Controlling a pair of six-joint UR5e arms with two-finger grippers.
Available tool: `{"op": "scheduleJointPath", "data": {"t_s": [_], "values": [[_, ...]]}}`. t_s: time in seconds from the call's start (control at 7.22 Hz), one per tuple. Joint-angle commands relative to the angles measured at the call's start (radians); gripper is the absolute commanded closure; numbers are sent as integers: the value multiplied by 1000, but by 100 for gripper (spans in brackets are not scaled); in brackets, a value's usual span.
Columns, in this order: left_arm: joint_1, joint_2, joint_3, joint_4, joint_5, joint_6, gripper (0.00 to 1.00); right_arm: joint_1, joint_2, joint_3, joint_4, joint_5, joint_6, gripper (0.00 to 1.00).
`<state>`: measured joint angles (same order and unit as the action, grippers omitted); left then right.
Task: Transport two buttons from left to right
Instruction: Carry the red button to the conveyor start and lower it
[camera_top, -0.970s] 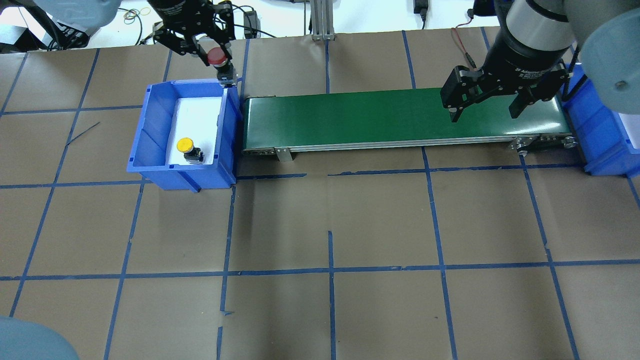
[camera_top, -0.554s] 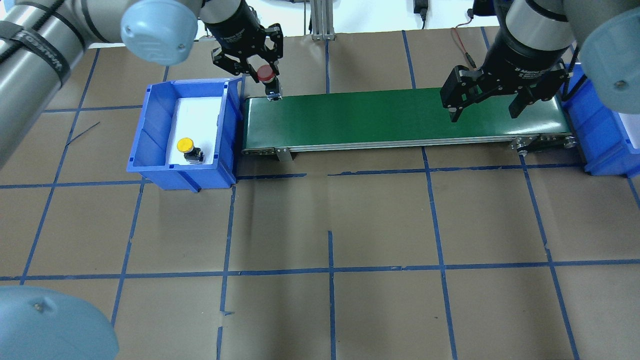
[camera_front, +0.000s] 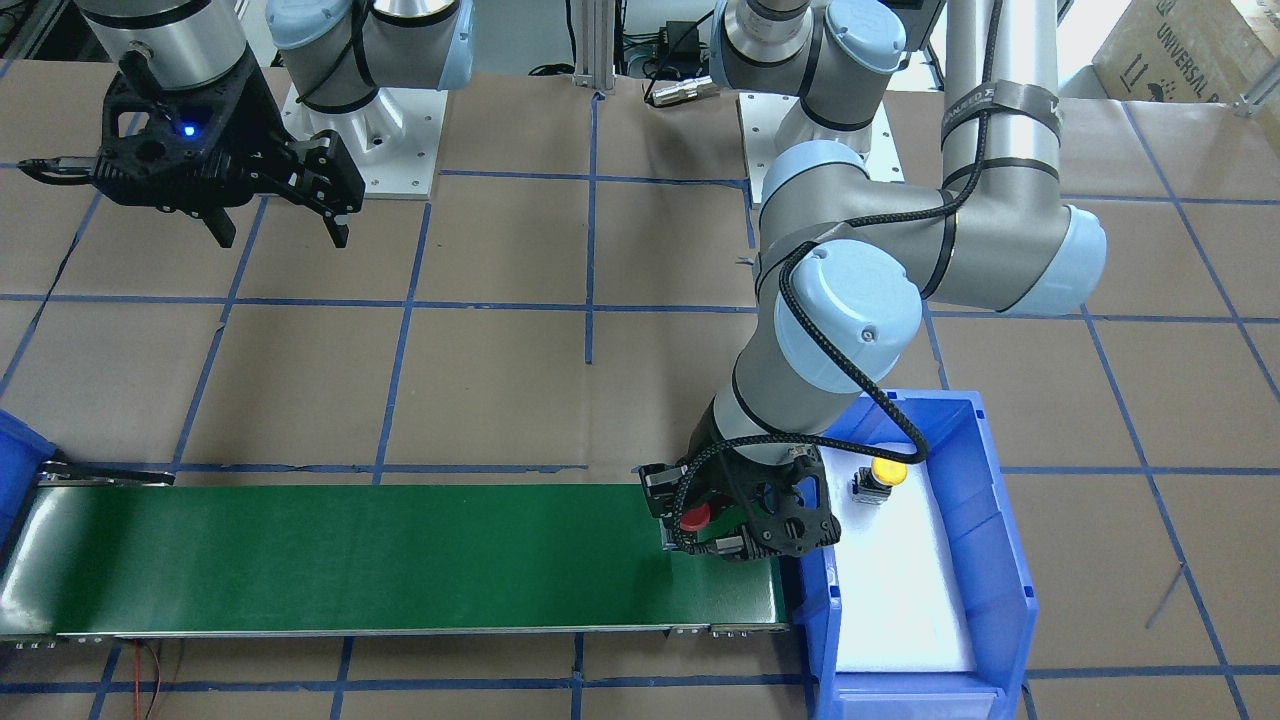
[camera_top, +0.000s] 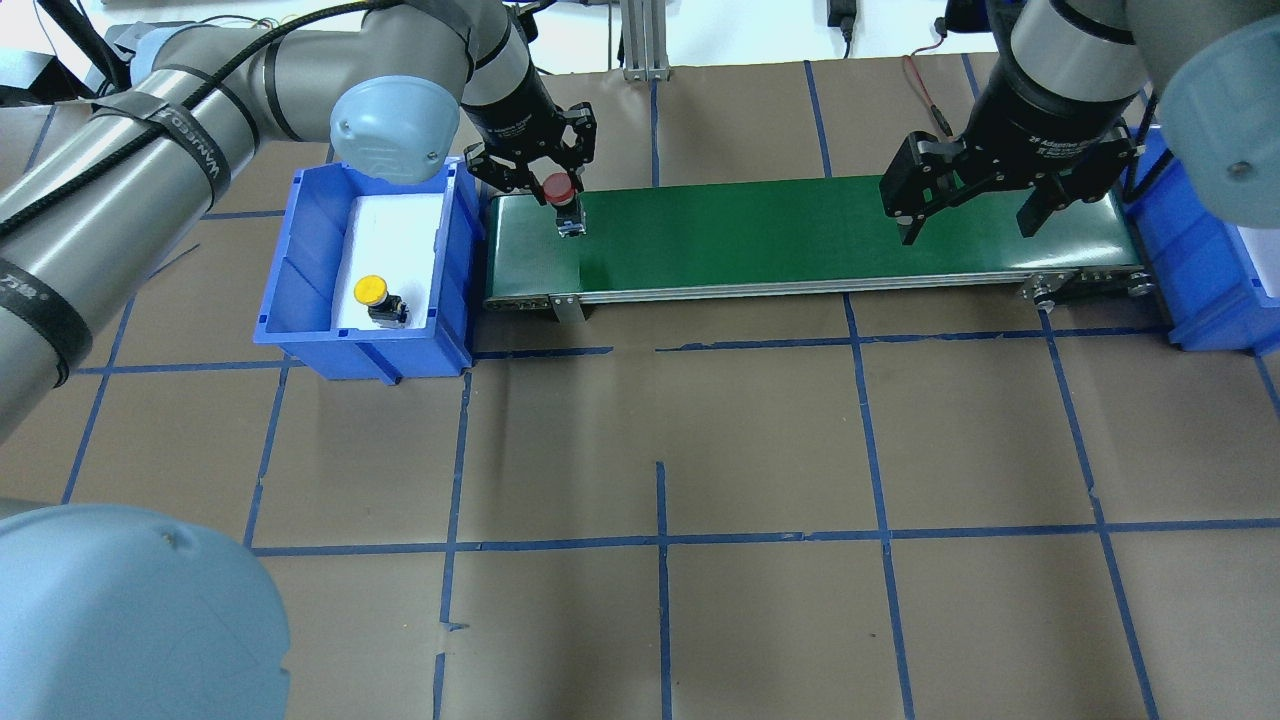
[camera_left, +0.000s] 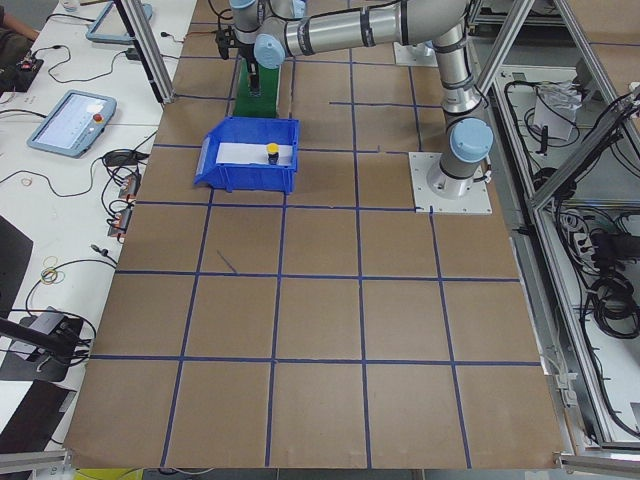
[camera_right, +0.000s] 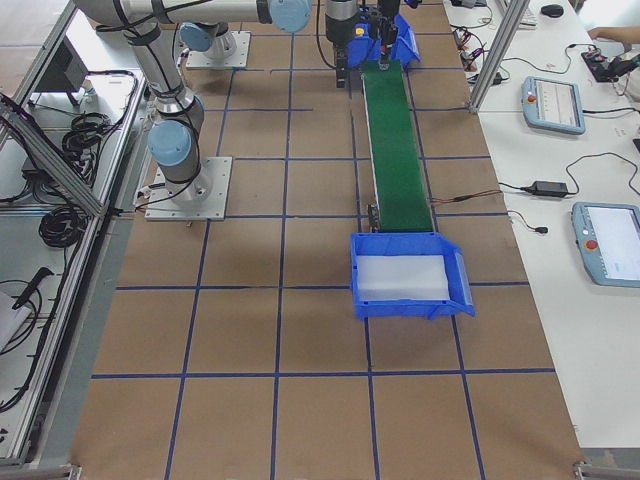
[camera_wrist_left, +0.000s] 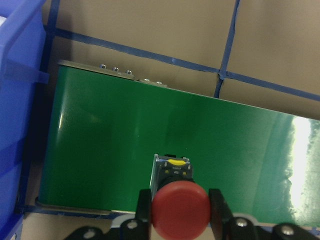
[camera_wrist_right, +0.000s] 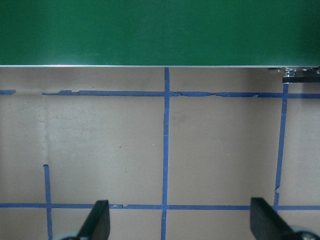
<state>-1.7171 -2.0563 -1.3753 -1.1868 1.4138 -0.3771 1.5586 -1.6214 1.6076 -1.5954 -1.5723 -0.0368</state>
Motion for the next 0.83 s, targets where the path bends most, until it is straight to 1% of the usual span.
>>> {"op": "scheduleJointPath", "data": {"t_s": [0.0, 0.42, 0.69], "values": [[-3, -8, -1, 3, 20, 1, 85, 0, 0, 0, 0, 0, 0, 0], [-3, -21, -4, 22, 54, 10, 85, 0, 0, 0, 0, 0, 0, 0], [-3, -36, -2, 53, 54, 12, 85, 0, 0, 0, 0, 0, 0, 0]]}}
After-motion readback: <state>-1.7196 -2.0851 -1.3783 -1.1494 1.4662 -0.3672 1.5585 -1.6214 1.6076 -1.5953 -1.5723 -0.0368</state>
